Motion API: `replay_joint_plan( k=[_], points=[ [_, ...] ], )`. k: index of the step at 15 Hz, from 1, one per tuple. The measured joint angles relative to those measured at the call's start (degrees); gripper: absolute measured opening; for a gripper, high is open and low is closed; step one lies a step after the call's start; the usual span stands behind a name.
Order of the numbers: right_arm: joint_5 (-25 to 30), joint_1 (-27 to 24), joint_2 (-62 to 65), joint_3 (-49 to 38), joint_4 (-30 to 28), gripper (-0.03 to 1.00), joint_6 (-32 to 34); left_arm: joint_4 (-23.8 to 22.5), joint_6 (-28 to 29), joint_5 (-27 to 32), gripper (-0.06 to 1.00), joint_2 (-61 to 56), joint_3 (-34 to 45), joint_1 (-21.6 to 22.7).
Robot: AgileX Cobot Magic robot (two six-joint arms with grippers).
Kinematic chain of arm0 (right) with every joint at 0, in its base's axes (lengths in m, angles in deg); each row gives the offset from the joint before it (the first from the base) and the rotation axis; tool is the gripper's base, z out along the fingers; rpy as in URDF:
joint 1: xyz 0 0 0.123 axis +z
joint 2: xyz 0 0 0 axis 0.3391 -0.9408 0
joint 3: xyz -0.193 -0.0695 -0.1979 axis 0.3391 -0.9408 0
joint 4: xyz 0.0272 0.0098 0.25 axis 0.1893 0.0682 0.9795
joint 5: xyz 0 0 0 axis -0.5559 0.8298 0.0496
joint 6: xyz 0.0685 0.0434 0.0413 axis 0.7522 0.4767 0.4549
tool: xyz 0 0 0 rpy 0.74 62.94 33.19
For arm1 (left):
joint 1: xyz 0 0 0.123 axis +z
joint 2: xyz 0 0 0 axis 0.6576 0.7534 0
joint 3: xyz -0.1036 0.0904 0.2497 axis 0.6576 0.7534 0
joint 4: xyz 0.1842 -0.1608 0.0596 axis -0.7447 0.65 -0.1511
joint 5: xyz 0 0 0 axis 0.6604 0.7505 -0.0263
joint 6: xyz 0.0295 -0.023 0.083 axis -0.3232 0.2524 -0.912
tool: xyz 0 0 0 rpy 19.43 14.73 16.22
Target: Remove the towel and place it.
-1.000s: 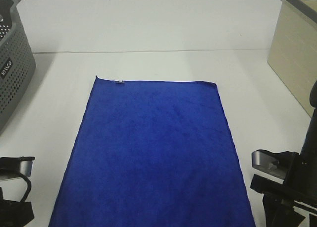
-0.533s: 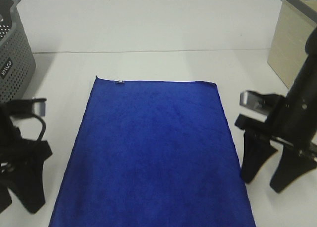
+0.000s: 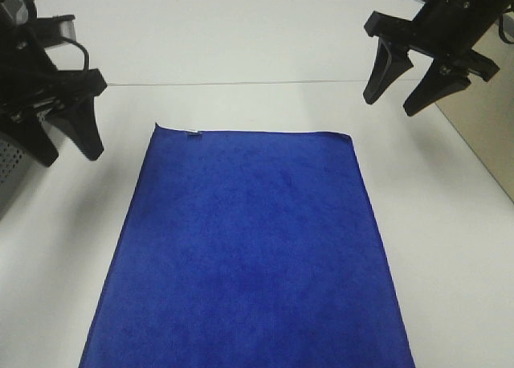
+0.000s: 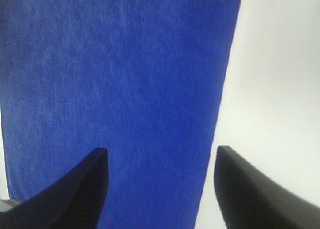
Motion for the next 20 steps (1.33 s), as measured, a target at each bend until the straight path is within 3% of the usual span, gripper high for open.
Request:
replay_joint_plan(
  k=[3,6,13,20],
  points=[
    [1.09,-3.78,-10.03,14.73,2.81,0.61,-0.46,0.00,0.00,-1.55,0.59,8.48,-11.23,1.38],
    [1.09,-5.84,-17.30,22.12,3.15,0.61,-1.78,0.00,0.00,-2.06,0.59,17.07,-19.25,1.55],
    [1.43,-5.84,-26.93,23.32,4.41,0.61,-5.96,2.46,-1.60,-5.10,0.59,31.97,-31.74,4.70],
    [1.55,-5.84,-31.68,23.49,6.88,0.61,-8.82,6.47,-3.04,-8.31,0.59,36.78,-35.12,4.70]
  ],
)
